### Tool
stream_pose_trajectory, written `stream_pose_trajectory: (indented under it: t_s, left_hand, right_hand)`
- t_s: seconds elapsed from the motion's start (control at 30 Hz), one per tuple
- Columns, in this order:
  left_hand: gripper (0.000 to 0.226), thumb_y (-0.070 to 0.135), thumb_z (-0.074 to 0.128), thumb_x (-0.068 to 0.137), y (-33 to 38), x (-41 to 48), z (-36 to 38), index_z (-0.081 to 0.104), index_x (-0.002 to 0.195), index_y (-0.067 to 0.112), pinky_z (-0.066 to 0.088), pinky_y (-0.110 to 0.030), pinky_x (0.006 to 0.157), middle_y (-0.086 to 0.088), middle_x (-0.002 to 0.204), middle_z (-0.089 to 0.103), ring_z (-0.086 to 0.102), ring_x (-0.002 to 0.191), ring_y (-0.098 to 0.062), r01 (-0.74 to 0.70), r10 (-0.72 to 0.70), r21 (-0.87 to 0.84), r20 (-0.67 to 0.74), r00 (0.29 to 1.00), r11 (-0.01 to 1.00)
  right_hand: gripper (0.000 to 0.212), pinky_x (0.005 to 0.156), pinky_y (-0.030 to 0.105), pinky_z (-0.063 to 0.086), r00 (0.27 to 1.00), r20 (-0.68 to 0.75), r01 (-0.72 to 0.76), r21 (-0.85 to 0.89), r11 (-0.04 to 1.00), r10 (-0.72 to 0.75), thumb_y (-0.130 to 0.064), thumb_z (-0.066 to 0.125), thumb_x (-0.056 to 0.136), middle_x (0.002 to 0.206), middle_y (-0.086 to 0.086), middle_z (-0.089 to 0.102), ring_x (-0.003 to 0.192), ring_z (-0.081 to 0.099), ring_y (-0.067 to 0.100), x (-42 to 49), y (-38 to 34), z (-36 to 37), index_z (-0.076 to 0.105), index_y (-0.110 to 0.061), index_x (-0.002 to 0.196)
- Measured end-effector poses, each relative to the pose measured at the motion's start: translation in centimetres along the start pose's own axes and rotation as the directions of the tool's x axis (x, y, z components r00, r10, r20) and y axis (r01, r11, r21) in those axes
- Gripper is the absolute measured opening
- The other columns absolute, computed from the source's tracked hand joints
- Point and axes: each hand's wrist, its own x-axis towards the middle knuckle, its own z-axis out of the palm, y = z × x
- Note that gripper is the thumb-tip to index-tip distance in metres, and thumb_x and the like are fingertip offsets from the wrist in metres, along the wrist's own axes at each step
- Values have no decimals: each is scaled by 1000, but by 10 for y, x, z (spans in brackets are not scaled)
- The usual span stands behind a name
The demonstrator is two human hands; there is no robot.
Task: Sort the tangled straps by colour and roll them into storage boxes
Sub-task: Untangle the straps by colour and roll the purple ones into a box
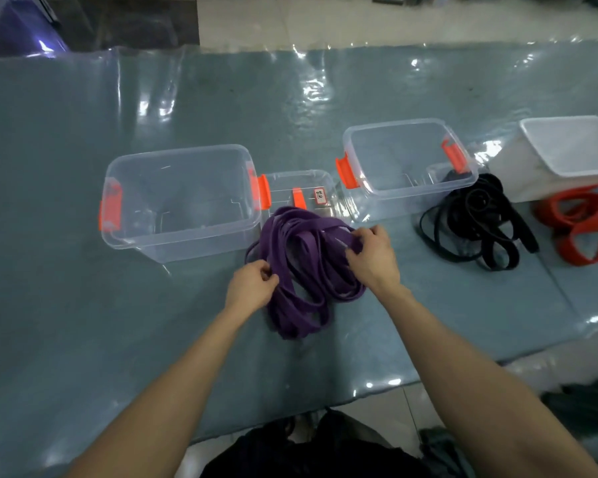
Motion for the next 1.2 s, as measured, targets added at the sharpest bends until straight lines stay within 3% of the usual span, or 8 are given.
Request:
stream_pose_trajectory:
  t_s: [0.2,0.37,0.5,0.63,0.73,0.83,1.0,1.2]
  left_hand:
    - [16,8,65,96,17,-25,-39,76,99,20,49,-12,81,3,105,61,64,85,-3,-219,147,-267,-262,954,938]
    - [22,2,45,91,32,-66,-71,66,86,7,55,-42,83,-16,76,72,66,79,-31,-180,73,-569,-206,976,803]
    - [23,27,53,88,30,-100,-99,54,69,13,51,-41,70,-1,48,44,47,48,-23,-168,0,-762,-216,976,626]
    - [40,36,71,88,12,-122,-137,53,55,22,55,-35,65,3,48,35,45,46,-19,-255,-25,-757,-337,941,602]
    - [39,43,75,91,-23,-122,-154,70,71,9,53,-36,76,-3,61,64,61,60,-17,-100,-192,-573,-426,884,814]
    - [42,47,73,98,-63,-123,-153,71,79,10,51,-36,69,-14,83,78,67,69,-21,168,-315,-319,-497,809,933]
    - [37,56,69,96,-78,-117,-187,66,84,21,58,-36,76,4,72,75,76,76,-19,-89,-299,-550,-575,762,830]
    - [25,30,69,104,-94,-115,-234,65,123,14,55,-44,99,-4,114,75,72,116,-31,47,-206,-290,-547,811,956]
  right_hand:
    - [35,78,28,49,978,132,165,-8,986,-162,-57,76,90,103,-6,65,85,62,11,0,13,-25,80,-24,99]
    - [37,101,54,50,946,-84,302,-111,947,-312,-25,68,93,121,16,62,116,59,40,-14,7,-13,70,-6,125]
    - [96,131,61,15,903,195,412,-129,902,-384,-43,76,85,165,10,42,159,29,31,-7,-11,4,31,-20,167]
    - [57,122,56,32,816,350,524,-113,844,-460,-62,75,85,122,7,71,128,58,33,-5,-27,11,73,-25,128]
    - [29,87,44,55,697,481,593,29,804,-532,-45,81,85,93,4,72,93,69,31,-17,-48,9,79,-17,93]
    - [31,75,39,57,628,600,569,81,819,-496,-45,90,75,86,-5,74,84,71,21,-28,-71,2,75,-25,94]
    - [40,82,43,61,580,741,553,-55,831,-337,-39,96,71,97,-2,75,90,73,22,-33,-93,-16,71,-25,99]
    - [15,71,28,50,702,414,601,92,794,-579,-33,79,96,87,-4,71,80,65,18,-60,-179,-40,71,-20,97]
